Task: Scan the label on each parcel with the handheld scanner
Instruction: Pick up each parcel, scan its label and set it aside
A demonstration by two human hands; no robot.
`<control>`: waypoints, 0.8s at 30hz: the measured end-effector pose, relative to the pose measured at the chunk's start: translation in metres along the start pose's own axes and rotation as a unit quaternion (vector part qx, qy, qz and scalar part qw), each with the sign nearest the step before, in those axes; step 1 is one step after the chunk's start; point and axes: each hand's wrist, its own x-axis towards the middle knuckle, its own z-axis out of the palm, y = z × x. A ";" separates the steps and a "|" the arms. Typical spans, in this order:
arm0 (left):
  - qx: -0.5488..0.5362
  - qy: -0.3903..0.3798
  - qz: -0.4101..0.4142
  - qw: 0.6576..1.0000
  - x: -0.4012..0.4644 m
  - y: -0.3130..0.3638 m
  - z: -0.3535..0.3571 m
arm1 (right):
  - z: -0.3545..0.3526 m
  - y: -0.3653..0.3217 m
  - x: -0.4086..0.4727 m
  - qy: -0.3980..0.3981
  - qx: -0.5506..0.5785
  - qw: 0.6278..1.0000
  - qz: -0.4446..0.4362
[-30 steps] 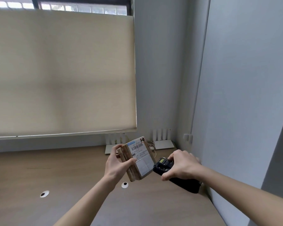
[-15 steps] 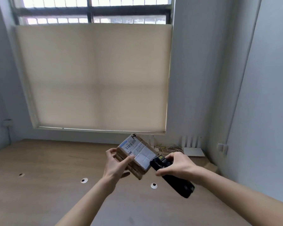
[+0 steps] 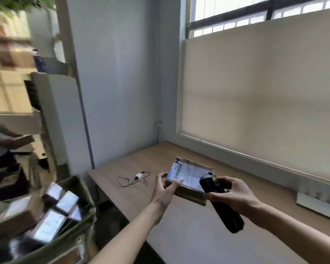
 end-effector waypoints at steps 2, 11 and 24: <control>-0.002 0.054 -0.003 0.999 0.004 -0.001 -0.071 | 0.060 -0.024 0.023 -0.036 0.009 0.999 -0.024; 0.064 0.225 -0.007 0.972 -0.013 -0.032 -0.319 | 0.299 -0.111 0.089 -0.189 0.036 0.978 -0.079; 0.085 0.307 -0.136 0.938 0.070 -0.120 -0.474 | 0.514 -0.108 0.222 -0.316 0.004 0.947 -0.053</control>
